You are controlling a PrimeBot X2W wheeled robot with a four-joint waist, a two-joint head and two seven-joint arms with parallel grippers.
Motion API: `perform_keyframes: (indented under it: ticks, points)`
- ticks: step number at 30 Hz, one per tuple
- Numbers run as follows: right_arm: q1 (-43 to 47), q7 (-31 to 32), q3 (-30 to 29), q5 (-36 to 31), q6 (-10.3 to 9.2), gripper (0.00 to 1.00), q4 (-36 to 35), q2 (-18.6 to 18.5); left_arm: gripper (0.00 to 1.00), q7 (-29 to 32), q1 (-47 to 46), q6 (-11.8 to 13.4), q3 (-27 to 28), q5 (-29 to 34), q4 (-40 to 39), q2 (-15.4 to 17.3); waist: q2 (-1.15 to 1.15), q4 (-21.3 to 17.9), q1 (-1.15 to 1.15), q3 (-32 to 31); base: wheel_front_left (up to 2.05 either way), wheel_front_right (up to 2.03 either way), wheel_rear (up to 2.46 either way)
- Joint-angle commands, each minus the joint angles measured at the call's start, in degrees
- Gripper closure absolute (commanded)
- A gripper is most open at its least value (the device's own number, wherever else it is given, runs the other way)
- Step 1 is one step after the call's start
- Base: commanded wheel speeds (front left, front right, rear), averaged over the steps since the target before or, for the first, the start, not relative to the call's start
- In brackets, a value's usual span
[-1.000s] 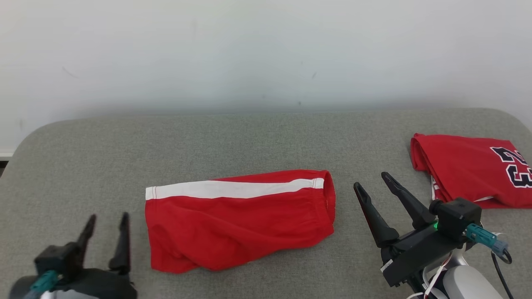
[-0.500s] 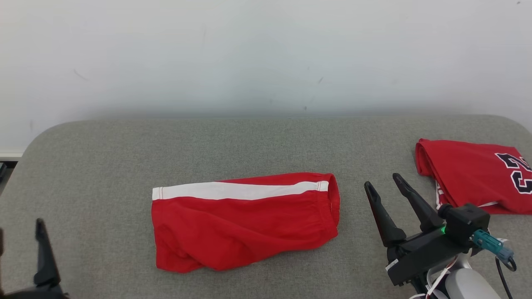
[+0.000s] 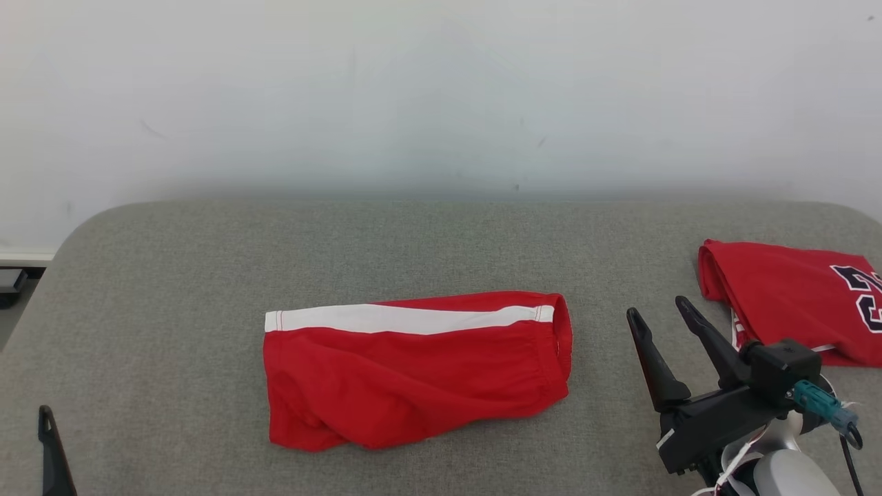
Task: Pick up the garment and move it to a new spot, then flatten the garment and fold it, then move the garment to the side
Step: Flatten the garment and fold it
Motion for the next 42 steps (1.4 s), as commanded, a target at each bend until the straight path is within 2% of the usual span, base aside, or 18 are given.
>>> perform_keyframes:
  ticks: [1, 8, 31, 42]
  points:
    - [0.50, 0.29, -0.46, -0.82, -0.04, 0.00, -0.08, 0.37, 0.00, 0.13, 0.62, 0.09, 0.30, -0.11, -0.59, 0.36, 0.00, 0.16, 0.00, -0.15, 0.00, 0.00, 0.00]
    - [1.01, 1.84, -1.35, -2.06, -0.04, 0.00, -0.18, 1.53, 0.00, 0.23, 1.30, -0.17, 0.55, -1.62, -0.88, 0.39, 0.00, 0.46, 0.00, -0.59, 0.00, 0.00, 0.00]
    - [1.06, 6.78, -2.90, -2.17, -0.04, 0.00, 1.53, 2.94, 0.00, 1.44, -0.69, -1.27, -3.53, 0.05, -2.77, 1.11, 0.00, 0.74, 0.00, -1.16, 0.00, 0.00, 0.00]
    - [-0.07, 8.67, -2.38, -2.52, -0.04, 0.00, 3.02, 3.52, 0.00, 1.56, -1.58, -1.75, -4.72, 0.03, -2.69, 1.39, 0.00, 2.09, 0.00, -1.16, 0.00, 0.00, 0.00]
